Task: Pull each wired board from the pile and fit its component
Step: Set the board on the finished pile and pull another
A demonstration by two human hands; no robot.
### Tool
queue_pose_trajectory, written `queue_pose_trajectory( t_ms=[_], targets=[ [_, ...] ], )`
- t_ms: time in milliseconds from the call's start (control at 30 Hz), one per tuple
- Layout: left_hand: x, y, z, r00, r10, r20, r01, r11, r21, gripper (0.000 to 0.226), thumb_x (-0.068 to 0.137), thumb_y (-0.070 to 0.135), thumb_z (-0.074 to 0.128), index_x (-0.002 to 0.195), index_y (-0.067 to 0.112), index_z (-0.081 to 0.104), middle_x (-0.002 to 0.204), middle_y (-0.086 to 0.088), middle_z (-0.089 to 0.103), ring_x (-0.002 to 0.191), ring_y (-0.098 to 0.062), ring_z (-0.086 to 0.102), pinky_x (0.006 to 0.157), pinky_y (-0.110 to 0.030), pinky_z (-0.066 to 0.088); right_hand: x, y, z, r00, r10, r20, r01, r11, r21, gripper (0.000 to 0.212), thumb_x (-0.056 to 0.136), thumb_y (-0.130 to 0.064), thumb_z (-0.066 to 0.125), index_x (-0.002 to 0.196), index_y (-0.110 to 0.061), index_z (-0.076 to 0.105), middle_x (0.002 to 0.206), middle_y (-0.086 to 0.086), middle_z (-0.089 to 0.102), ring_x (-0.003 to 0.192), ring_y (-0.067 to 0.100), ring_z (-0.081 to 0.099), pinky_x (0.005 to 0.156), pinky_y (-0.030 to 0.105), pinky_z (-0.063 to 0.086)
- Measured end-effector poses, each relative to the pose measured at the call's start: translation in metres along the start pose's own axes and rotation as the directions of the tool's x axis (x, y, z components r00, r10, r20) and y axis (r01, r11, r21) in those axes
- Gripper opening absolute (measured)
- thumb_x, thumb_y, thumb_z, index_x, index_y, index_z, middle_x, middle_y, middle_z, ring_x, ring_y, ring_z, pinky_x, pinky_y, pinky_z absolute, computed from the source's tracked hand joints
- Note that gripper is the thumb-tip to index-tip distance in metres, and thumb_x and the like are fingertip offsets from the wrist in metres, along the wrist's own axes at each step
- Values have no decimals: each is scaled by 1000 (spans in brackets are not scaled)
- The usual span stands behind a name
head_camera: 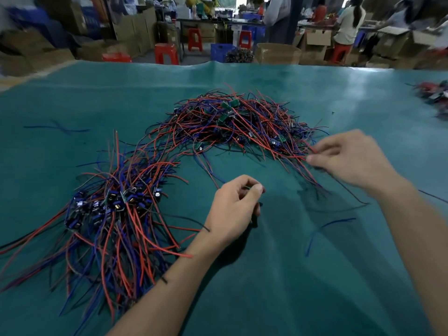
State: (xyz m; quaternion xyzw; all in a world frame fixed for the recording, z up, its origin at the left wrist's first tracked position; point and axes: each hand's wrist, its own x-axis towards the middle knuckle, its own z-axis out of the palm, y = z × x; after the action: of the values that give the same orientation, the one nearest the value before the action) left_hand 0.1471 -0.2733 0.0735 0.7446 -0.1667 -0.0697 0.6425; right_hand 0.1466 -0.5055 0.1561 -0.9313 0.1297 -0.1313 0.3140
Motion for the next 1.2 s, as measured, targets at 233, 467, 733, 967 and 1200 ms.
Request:
queue_pose_trajectory(
  t_ms=[233,467,733,967,1200],
  targets=[
    [-1,3,2,999,-12,-30,7,987,-162,61,105,57,26,94,12,66,58,-7,64,49,-18,52,46,-26,41,-35,-82,3,931,-103,349,-275,431,860,29,70,-20,74,94,-6,68,78,11,76,59,13,70,52,20,56],
    [-3,5,1,1000,-14,-12,12,995,-99,60,104,51,39,77,6,69,65,-12,71,51,-16,59,46,-21,43,-55,-63,81,931,205,302,-364,446,817,13,87,-11,72,80,-17,64,89,11,76,72,18,65,62,26,48],
    [-1,3,1,999,-25,-30,24,999,-43,33,105,14,47,76,12,63,54,2,61,44,-10,50,44,-19,41,-53,-49,91,982,143,122,-177,490,853,13,85,-8,77,75,-16,73,72,1,69,59,11,57,48,19,43],
    [-3,2,2,997,21,71,-22,1000,9,34,103,21,47,74,14,63,50,4,54,46,-12,47,51,-23,39,-33,-21,75,946,271,-180,-19,598,801,15,86,-6,79,75,-14,72,66,1,68,55,9,56,51,20,47],
    [-3,0,1,997,70,-14,-69,997,33,29,106,19,45,83,11,61,52,2,58,50,-15,50,56,-29,45,-27,-8,58,767,621,-163,-4,258,966,28,104,-11,54,77,-11,57,66,8,60,49,11,57,54,25,51]
  ],
)
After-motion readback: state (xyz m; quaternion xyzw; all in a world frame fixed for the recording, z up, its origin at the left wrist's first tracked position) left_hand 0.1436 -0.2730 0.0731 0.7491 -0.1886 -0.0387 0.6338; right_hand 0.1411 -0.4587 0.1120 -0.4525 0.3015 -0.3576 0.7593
